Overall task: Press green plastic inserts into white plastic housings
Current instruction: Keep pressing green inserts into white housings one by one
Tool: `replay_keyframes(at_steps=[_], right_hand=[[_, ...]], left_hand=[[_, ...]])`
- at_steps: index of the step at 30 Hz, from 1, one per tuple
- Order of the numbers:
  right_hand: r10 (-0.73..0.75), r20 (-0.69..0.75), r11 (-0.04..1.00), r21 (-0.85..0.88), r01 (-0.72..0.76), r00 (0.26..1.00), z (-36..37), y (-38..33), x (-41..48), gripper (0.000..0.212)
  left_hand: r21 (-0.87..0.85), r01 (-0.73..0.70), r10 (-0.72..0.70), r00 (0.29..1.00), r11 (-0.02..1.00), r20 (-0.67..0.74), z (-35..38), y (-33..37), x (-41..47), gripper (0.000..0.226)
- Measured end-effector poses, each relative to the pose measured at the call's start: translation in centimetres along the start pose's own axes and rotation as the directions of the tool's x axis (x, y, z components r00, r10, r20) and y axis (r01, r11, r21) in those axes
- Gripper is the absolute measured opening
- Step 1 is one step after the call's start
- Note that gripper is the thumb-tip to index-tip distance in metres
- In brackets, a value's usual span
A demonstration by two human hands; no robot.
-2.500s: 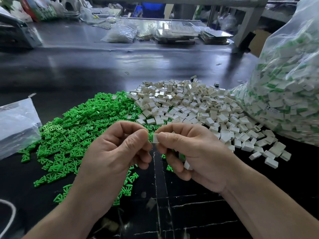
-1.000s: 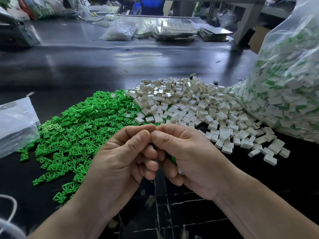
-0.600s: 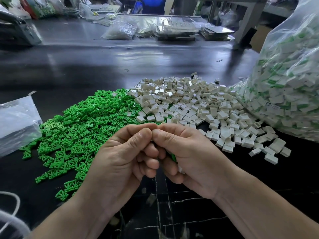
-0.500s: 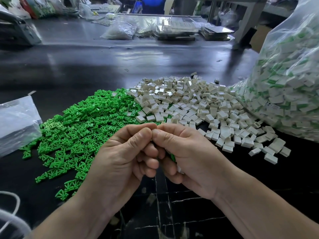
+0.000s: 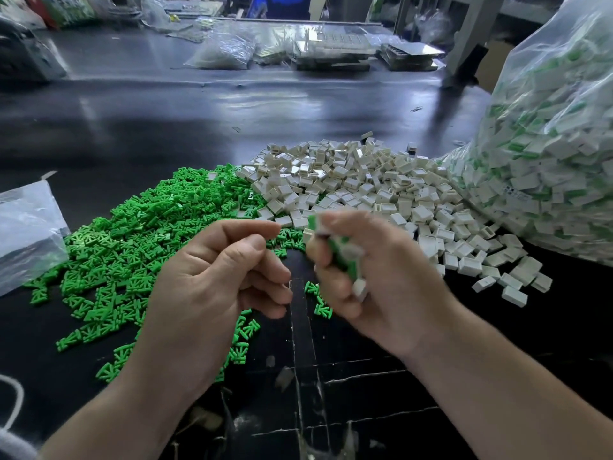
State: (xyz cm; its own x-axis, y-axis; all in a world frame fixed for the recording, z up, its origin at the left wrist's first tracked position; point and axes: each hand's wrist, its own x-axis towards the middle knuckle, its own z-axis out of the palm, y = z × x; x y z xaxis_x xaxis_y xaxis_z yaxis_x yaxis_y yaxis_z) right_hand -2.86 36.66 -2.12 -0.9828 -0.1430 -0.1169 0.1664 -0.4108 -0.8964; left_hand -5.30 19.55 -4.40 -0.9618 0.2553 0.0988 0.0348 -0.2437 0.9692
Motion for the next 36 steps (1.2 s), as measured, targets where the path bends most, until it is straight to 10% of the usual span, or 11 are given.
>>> replay_keyframes(at_steps=[2, 5, 9, 14, 21, 27, 34, 36], right_hand=[[-0.061, 0.036, 0.981, 0.187, 0.053, 0.997, -1.2, -1.1, 0.3, 0.009], [-0.126, 0.089, 0.929, 0.361, 0.086, 0.988, -2.0, -1.7, 0.5, 0.010], [-0.102, 0.093, 0.905, 0.422, 0.054, 0.990, -2.0, -1.6, 0.5, 0.016], [-0.043, 0.057, 0.901, 0.434, 0.014, 0.997, -2.0, -1.8, 0.4, 0.022], [0.111, -0.072, 0.895, 0.440, -0.069, 0.991, -2.3, -1.7, 0.8, 0.007], [0.092, -0.212, 0.990, 0.126, -0.066, 0.973, -2.6, -1.0, 1.2, 0.025], [0.007, -0.164, 0.951, -0.302, -0.057, 0.987, -2.3, -0.6, 0.7, 0.011], [-0.140, -0.173, 0.720, -0.693, -0.020, 0.975, -2.4, -0.1, 0.7, 0.009]], left_hand=[[0.304, -0.084, 0.088, 0.996, 0.949, 0.003, -0.2, -0.4, -0.2, 0.020], [0.743, -0.268, 0.194, 0.963, 0.613, 0.188, 0.2, -1.4, -0.7, 0.022], [0.840, -0.503, 0.163, 0.863, 0.204, 0.478, 1.3, -2.2, -0.5, 0.040], [0.851, -0.526, 0.061, 0.849, 0.012, 0.524, 1.2, -2.5, 0.1, 0.040], [0.854, -0.517, 0.147, 0.851, 0.063, 0.505, 0.2, -2.5, 0.5, 0.001], [0.903, -0.417, 0.171, 0.902, 0.100, 0.397, 0.0, -2.2, 0.3, 0.017], [0.523, -0.042, 0.039, 0.999, 0.851, 0.017, -0.6, -1.1, 0.3, 0.028], [0.432, 0.027, -0.008, 0.999, 0.902, -0.045, -1.0, -0.7, 0.4, 0.029]])
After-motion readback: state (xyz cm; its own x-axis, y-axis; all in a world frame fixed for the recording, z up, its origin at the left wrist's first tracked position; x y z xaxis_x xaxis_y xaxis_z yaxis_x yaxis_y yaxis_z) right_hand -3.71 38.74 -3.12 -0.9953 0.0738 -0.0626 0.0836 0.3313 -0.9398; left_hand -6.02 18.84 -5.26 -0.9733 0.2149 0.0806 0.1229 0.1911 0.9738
